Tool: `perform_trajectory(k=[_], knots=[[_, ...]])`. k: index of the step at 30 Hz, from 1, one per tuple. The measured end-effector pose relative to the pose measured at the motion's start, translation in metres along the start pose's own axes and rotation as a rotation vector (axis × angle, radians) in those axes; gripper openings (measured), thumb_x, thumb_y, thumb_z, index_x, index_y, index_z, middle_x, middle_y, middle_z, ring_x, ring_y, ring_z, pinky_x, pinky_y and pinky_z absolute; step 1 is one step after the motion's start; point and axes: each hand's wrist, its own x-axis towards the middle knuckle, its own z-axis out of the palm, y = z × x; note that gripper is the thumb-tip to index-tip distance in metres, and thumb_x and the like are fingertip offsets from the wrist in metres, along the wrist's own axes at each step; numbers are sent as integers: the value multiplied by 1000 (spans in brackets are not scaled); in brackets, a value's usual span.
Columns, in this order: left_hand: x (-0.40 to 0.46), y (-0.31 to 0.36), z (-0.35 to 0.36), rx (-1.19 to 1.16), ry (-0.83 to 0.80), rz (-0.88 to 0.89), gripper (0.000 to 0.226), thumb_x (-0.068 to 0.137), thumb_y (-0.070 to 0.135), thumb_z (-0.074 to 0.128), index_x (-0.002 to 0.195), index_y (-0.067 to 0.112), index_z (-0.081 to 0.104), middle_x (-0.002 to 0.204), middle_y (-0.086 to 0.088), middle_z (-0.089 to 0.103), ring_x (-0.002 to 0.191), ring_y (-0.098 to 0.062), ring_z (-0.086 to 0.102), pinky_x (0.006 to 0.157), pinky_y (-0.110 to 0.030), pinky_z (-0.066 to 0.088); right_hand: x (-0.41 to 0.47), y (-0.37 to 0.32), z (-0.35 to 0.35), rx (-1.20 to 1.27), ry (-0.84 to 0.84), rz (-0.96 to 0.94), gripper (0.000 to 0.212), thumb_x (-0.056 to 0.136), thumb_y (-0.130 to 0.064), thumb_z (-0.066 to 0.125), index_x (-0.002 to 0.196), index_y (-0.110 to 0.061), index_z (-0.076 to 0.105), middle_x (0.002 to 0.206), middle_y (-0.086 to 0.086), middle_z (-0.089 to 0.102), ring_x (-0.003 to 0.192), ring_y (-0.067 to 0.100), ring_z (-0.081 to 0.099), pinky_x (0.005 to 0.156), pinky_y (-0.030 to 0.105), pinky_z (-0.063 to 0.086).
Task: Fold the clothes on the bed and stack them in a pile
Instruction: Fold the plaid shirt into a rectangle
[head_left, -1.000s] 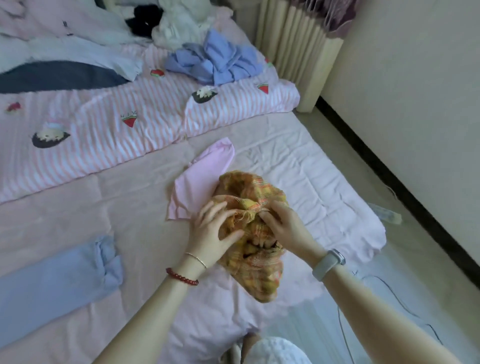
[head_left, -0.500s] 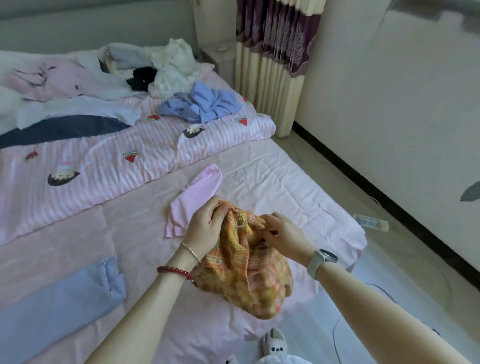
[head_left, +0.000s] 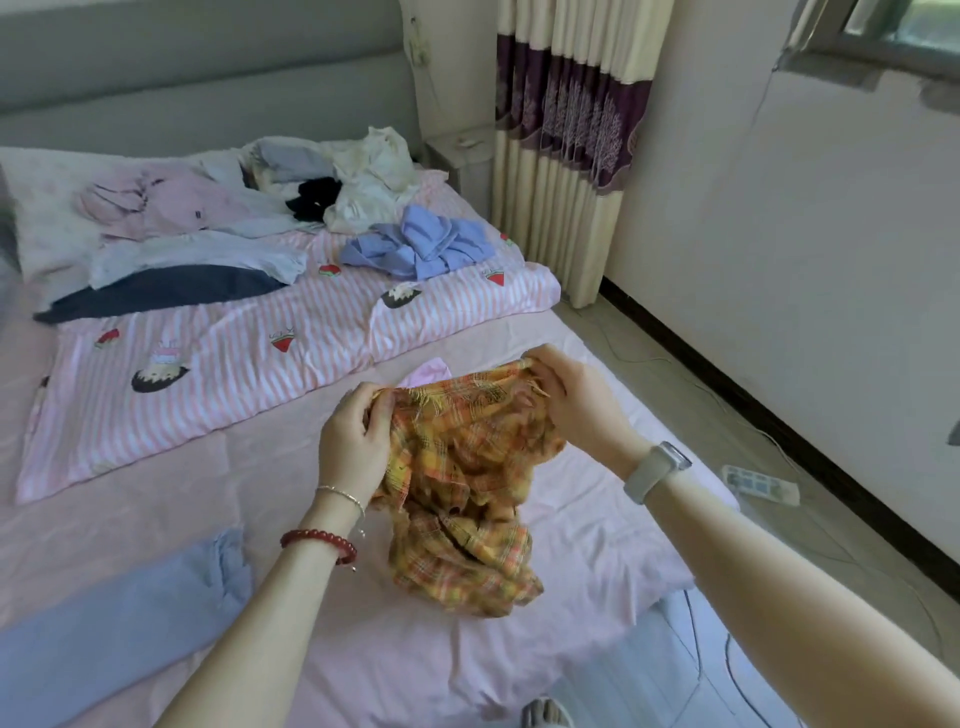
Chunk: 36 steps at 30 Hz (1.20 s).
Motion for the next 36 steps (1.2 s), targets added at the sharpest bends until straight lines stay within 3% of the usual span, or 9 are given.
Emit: perform_trajectory(k=[4, 8, 11, 16, 20, 24, 28, 32, 36], knots=[[23, 7, -16, -55, 157, -37, 20, 96, 10, 45, 93, -3, 61, 85, -11, 55, 82, -20, 50, 69, -23, 34, 13, -10, -10, 86, -12, -8, 19, 96, -26, 48, 101, -13, 60, 79, -1, 62, 68, 11, 55, 64, 26, 43], [33, 18, -31, -90, 265, -3, 20, 97, 8, 42, 93, -3, 58, 82, -6, 52, 77, -18, 46, 65, -21, 31, 17, -8, -13, -236, -446, -56, 45, 85, -50, 57, 119, -21, 51, 88, -1, 65, 76, 14, 59, 69, 28, 47], [32, 18, -35, -98, 352, -19, 20, 98, 8, 41, 92, -2, 56, 82, -4, 51, 76, -15, 44, 66, -19, 29, 15, 8, -7, -492, -621, -17, 21, 92, -39, 51, 93, -18, 49, 81, 4, 61, 81, 26, 59, 67, 35, 44], [31, -7, -38, -95, 468, -203, 19, 99, 17, 39, 87, 8, 51, 69, 1, 46, 63, -13, 39, 62, -26, 27, 11, 37, -6, -349, -592, 253, 24, 94, -36, 47, 78, -18, 46, 75, -1, 54, 68, 17, 49, 52, 24, 33], [32, -27, -37, 15, 142, -222, 23, 95, 32, 48, 109, 15, 55, 110, -2, 53, 105, -20, 52, 81, -27, 36, 26, 18, -2, -65, -439, 148, 18, 93, -21, 52, 83, -7, 49, 77, 6, 53, 70, 19, 48, 55, 22, 32], [29, -6, -22, -127, -392, -48, 73, 77, 58, 61, 139, 43, 25, 137, 26, 27, 131, 4, 23, 106, -21, 20, 53, -33, -6, 119, -418, -111, 18, 89, -12, 60, 76, -10, 48, 65, -4, 45, 59, 1, 44, 55, 10, 35], [36, 14, -16, -296, -330, -58, 19, 90, 21, 57, 97, 38, 59, 100, 16, 64, 92, 4, 60, 86, -14, 47, 72, -42, -15, 186, -372, -149, 13, 84, -18, 67, 85, -12, 55, 72, -9, 52, 63, 1, 46, 61, 14, 38], [48, 19, -40, -394, -152, -88, 30, 90, -3, 50, 82, 23, 63, 73, 15, 66, 68, 8, 61, 66, -7, 46, 60, -8, -3, -125, -587, 5, 8, 83, -17, 64, 79, -15, 57, 77, 0, 59, 73, 18, 53, 63, 24, 40], [55, 10, -50, -249, -39, -152, 16, 91, 3, 52, 94, 11, 65, 81, 5, 63, 72, 0, 58, 65, -5, 45, 54, 12, 13, -181, -747, 144, 20, 89, -20, 54, 72, -12, 50, 71, 3, 55, 70, 21, 51, 57, 25, 37]])
